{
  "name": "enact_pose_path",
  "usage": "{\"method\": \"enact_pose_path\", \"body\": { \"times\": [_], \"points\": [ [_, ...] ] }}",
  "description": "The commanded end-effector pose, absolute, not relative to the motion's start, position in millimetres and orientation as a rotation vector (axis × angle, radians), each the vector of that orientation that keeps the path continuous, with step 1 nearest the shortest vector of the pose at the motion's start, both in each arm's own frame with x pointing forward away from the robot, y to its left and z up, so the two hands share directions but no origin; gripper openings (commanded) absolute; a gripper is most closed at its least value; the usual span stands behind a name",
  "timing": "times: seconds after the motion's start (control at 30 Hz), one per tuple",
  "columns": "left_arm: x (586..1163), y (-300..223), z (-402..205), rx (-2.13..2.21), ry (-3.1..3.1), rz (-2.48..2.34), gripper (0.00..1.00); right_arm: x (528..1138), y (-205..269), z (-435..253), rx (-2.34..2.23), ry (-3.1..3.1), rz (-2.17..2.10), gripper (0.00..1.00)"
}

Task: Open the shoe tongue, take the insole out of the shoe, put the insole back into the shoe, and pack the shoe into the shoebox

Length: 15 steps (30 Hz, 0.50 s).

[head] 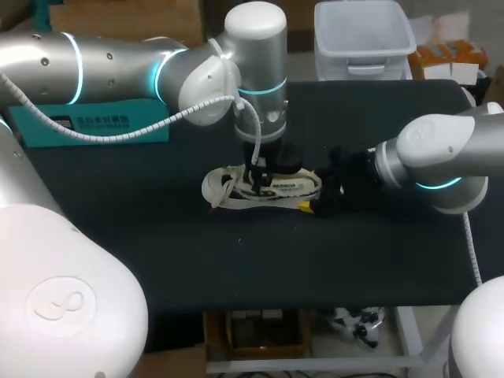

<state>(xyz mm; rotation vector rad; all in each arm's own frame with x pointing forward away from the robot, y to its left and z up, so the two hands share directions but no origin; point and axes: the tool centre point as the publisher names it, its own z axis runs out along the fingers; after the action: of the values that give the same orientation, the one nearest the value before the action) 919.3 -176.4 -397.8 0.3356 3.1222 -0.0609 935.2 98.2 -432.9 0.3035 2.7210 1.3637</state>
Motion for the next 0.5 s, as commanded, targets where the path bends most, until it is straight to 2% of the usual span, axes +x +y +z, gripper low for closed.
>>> {"method": "enact_pose_path", "body": {
  "times": [0.03,0.5],
  "points": [
    [911.9,-174.7,-425.0,0.329,3.091,-0.052,0.25,939.4,94.9,-443.0,0.305,2.715,1.365,0.00],
    [945.0,-187.7,-472.3,0.333,2.952,-0.044,0.25,939.4,94.9,-443.0,0.305,2.715,1.365,0.00]
  ]
}}
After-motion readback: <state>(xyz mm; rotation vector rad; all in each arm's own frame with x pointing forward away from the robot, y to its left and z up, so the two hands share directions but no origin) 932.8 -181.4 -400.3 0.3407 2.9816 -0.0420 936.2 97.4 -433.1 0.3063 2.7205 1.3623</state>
